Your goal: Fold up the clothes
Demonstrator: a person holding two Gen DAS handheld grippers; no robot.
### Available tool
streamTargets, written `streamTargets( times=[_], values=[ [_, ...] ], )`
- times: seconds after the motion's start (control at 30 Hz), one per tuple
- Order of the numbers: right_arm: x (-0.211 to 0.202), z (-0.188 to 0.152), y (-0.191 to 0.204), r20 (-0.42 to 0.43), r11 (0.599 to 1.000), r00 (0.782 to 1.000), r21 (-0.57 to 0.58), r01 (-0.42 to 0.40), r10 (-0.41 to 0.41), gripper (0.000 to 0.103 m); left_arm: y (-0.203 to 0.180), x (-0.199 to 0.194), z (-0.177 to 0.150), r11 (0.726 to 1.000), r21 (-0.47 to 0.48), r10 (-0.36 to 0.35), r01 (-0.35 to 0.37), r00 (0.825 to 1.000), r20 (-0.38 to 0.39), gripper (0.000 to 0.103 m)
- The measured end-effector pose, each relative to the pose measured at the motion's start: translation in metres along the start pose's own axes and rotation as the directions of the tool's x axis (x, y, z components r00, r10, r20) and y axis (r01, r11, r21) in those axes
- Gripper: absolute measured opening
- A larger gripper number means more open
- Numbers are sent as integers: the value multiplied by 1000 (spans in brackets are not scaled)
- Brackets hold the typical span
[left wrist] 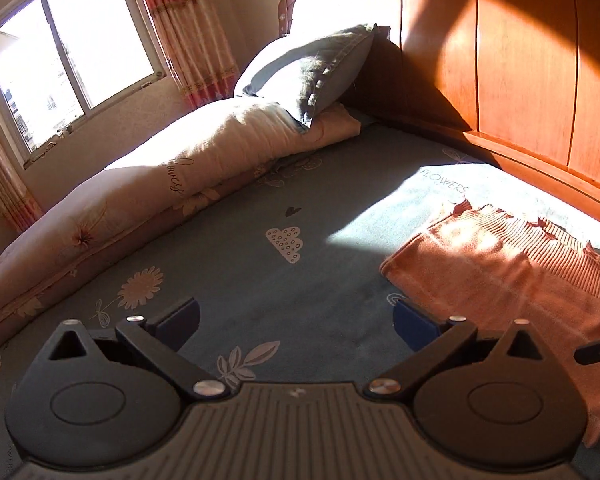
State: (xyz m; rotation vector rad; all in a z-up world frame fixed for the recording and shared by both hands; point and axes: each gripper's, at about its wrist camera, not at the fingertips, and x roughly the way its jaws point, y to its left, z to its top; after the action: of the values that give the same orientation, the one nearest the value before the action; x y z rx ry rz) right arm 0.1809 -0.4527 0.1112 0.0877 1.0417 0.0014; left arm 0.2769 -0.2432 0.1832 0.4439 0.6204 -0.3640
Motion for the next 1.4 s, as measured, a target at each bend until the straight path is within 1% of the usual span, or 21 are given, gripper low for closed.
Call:
streamTargets(
  times=[0.1,0.23,0.27,0.33,0.43,0.53,0.67,0.73,0.8,0.9,1.03,1.13,1.27,1.4],
  values=[
    [-23,22,19,-9,997,1000,-71,5,-6,92,28,-25,-3,995,-93,27,-36,995,-96,102],
    [-58,47,41,8,989,1000,-148,-2,4,93,56,-56,-17,977,-194,51,-91,978,-200,102],
    [-63,52,44,5,987,1000,-159,0,1,93,62,-62,-22,969,-224,48,-102,971,-233,102],
    [-73,61,52,-4,984,1000,-176,6,-7,94,72,-71,-32,948,-299,15,-113,950,-310,102],
    [-77,70,59,-60,990,997,-137,40,-49,95,84,-81,-48,898,-419,-52,-135,913,-405,102],
    [-77,69,61,-121,997,992,-68,39,-47,95,88,-91,-60,862,-475,-72,-175,887,-456,102],
    [-84,60,63,-131,997,989,-43,57,-62,95,91,-104,-72,827,-521,-102,-210,856,-507,102],
    [-88,56,62,-139,998,988,-18,63,-65,96,92,-108,-74,817,-538,-124,-208,847,-516,102],
    [-91,50,60,-151,997,986,7,71,-70,96,91,-110,-73,817,-536,-125,-213,842,-526,102],
    [-95,40,58,-166,996,982,21,92,-87,96,88,-111,-71,825,-516,-118,-229,824,-554,102],
    [-96,28,54,-194,994,978,67,86,-72,96,85,-110,-70,833,-505,-130,-225,808,-574,102],
    [-96,26,52,-198,992,978,93,88,-68,96,81,-108,-70,847,-483,-126,-225,796,-592,102],
    [-96,25,50,-201,989,977,115,90,-66,96,79,-107,-71,852,-473,-130,-223,786,-604,102],
    [-93,21,50,-221,988,973,124,92,-63,96,79,-104,-74,857,-468,-138,-218,777,-614,102]
  ],
)
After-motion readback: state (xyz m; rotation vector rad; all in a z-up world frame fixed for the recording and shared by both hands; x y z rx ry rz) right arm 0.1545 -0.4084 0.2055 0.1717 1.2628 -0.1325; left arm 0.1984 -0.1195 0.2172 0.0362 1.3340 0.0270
